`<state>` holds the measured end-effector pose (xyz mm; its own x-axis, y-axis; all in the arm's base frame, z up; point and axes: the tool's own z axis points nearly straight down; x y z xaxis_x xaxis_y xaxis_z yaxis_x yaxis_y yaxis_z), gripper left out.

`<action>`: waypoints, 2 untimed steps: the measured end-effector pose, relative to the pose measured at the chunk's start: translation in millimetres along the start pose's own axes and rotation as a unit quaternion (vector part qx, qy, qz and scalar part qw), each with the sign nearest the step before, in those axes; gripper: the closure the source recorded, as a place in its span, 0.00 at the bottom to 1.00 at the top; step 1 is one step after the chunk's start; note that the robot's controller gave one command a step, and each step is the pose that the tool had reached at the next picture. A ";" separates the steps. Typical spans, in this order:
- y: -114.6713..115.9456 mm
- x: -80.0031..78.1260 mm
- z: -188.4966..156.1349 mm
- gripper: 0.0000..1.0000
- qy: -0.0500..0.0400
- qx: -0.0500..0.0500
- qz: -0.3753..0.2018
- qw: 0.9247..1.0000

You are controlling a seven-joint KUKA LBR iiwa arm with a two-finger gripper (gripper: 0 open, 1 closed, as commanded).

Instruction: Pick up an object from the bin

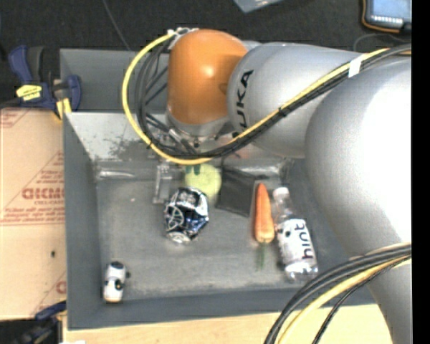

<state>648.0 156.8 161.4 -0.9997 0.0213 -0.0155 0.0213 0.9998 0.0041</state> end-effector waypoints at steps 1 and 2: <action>-16.1 8.4 30.2 0.00 0.009 0.001 -0.106 0.994; -35.3 19.2 29.8 0.00 0.002 -0.001 -0.023 1.000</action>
Offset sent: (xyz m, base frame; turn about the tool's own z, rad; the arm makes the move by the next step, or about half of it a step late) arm -0.0359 -0.0548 -0.0363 0.1535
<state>628.5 122.1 131.2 -0.9997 -0.0238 -0.0113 -0.0238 0.9997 0.0046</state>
